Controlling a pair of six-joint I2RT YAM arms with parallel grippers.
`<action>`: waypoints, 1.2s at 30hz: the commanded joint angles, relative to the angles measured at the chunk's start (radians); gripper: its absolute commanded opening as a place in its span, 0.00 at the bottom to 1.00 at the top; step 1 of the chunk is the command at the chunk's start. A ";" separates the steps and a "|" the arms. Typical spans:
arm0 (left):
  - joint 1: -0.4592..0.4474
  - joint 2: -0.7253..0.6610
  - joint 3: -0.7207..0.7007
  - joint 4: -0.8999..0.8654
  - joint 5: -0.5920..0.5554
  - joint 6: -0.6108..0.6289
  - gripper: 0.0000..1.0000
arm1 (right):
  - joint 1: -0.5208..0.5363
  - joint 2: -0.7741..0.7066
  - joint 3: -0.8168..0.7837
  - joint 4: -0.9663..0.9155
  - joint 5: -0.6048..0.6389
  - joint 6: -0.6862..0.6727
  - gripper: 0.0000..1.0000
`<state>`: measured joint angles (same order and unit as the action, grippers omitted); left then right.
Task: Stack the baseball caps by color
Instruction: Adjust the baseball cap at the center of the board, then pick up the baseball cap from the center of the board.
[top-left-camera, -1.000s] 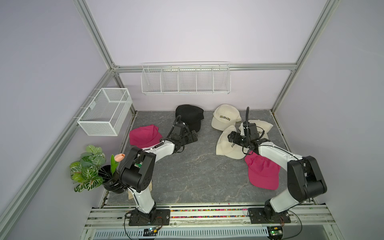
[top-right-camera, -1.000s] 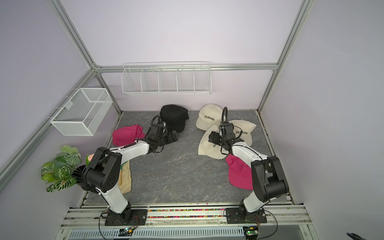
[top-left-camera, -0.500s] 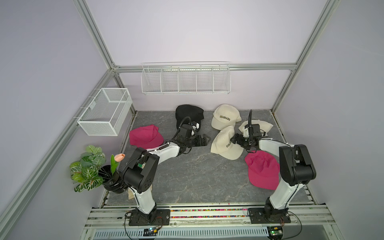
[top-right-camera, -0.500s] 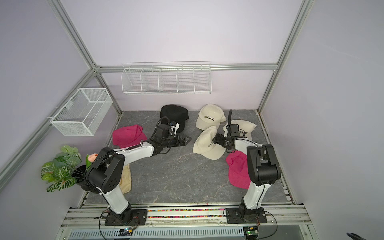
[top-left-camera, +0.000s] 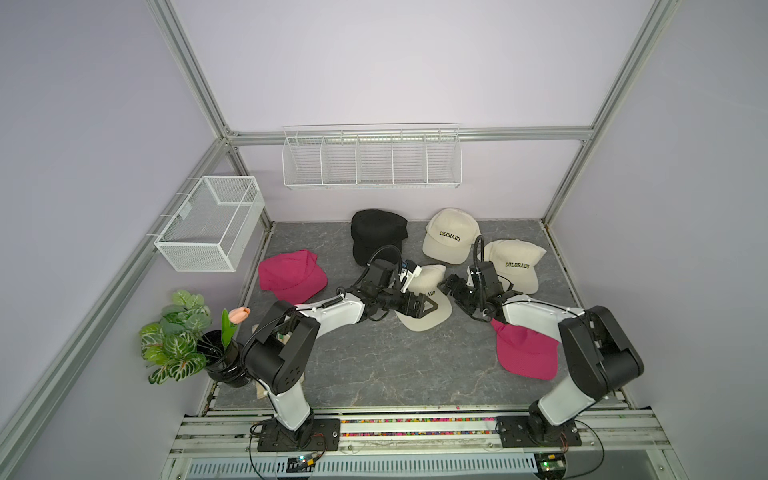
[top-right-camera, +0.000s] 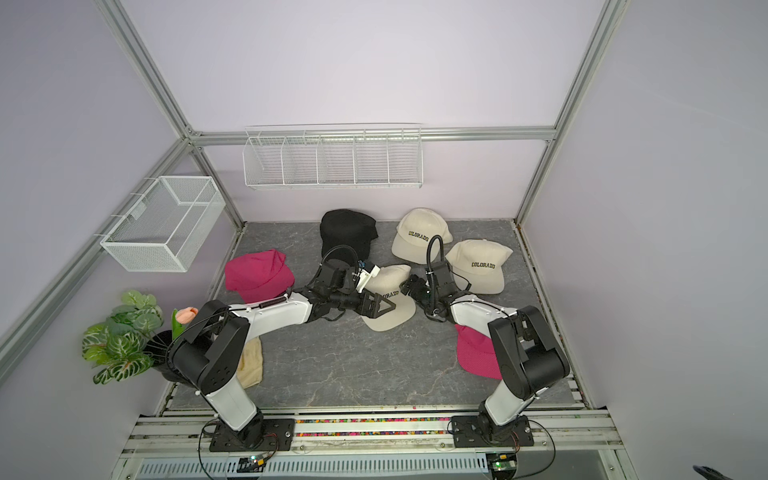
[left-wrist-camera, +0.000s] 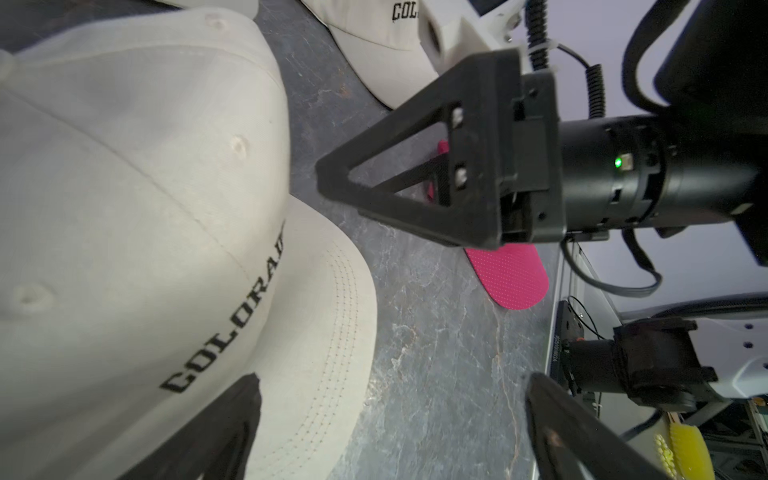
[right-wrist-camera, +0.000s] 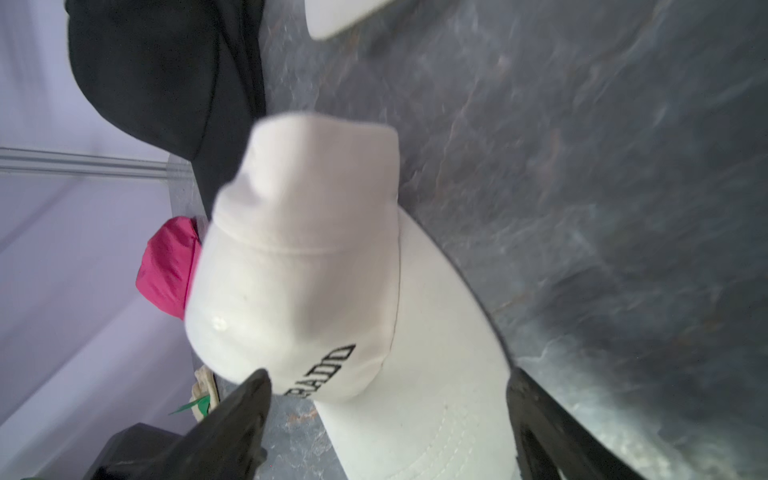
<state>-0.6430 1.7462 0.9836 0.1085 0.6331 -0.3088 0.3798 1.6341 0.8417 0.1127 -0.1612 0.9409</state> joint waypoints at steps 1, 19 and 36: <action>0.043 0.038 -0.038 0.075 -0.124 -0.107 1.00 | -0.081 0.023 0.030 -0.025 -0.057 -0.122 0.89; 0.114 0.208 -0.016 0.100 -0.177 -0.177 0.99 | 0.003 0.048 -0.148 0.062 -0.270 0.098 0.97; 0.143 0.247 0.043 0.126 -0.055 -0.194 1.00 | 0.121 0.331 -0.222 1.006 -0.096 0.612 0.55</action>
<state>-0.4881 1.9678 1.0454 0.2657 0.5327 -0.4706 0.4877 1.9129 0.6388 0.8986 -0.3290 1.4105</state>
